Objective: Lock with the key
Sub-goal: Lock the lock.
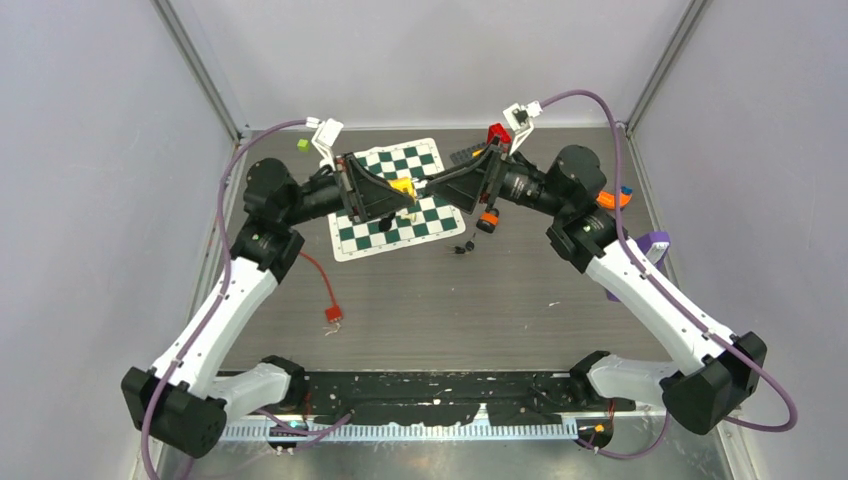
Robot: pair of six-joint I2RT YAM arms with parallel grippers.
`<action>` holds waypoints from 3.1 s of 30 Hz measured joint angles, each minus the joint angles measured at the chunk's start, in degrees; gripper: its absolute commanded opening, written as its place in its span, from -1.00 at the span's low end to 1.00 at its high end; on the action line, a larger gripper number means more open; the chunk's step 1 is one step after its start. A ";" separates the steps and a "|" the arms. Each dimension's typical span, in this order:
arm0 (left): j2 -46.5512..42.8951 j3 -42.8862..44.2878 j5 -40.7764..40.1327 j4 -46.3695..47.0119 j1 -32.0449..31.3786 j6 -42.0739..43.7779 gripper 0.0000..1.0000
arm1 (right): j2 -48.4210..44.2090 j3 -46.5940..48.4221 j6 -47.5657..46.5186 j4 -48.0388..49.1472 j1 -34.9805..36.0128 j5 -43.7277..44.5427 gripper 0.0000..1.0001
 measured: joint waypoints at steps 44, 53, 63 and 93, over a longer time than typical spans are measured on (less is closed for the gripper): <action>6.25 -8.31 19.54 36.76 2.32 -25.68 -1.00 | -2.78 -3.54 -12.59 0.31 7.93 6.03 -0.90; 5.68 -8.31 14.95 34.47 -0.11 -19.41 -1.00 | -2.60 -3.32 -13.46 0.55 9.01 10.40 -0.89; 5.51 -8.31 14.60 24.24 -6.10 -12.59 -1.00 | 1.07 -3.32 -10.67 8.76 11.58 13.77 -0.89; 1.16 -4.37 10.99 0.24 -5.20 8.22 -1.00 | 0.13 -6.23 -0.26 4.07 6.05 -0.33 0.20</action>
